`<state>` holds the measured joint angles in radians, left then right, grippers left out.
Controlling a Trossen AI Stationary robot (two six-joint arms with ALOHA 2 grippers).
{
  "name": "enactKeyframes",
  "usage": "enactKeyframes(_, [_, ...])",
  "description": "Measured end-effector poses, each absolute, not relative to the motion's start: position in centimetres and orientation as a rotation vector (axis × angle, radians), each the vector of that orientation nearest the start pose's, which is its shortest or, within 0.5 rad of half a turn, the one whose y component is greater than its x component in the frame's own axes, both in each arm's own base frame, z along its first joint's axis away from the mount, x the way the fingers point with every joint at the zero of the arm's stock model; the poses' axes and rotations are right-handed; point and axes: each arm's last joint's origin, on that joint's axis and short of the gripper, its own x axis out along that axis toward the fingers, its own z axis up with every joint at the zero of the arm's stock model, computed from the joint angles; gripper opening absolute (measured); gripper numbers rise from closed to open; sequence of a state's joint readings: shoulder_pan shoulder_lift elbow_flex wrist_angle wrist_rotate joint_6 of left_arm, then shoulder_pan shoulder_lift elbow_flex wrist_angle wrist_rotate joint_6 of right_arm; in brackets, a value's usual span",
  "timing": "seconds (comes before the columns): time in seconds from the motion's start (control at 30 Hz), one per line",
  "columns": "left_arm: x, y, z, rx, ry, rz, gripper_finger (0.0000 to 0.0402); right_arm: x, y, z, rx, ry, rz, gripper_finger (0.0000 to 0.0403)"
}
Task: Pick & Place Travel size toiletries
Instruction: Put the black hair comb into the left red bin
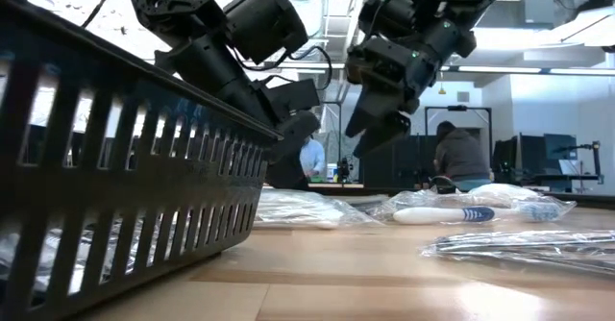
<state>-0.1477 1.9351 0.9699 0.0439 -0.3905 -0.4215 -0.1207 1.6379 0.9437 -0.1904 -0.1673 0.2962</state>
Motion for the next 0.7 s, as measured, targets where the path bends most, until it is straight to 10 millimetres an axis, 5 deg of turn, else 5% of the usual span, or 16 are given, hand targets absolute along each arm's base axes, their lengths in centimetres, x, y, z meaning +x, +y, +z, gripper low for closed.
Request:
enactKeyframes(0.2, [36.4,-4.6,12.0,-0.142,0.726,0.363,0.0001,32.5,-3.6,18.4,0.398,0.851,-0.082,0.0295])
enactKeyframes(0.7, [36.9,-4.0,11.2,-0.2,0.726,0.338,0.0001,32.6,-3.6,18.4,0.396,0.842,-0.081,0.0295])
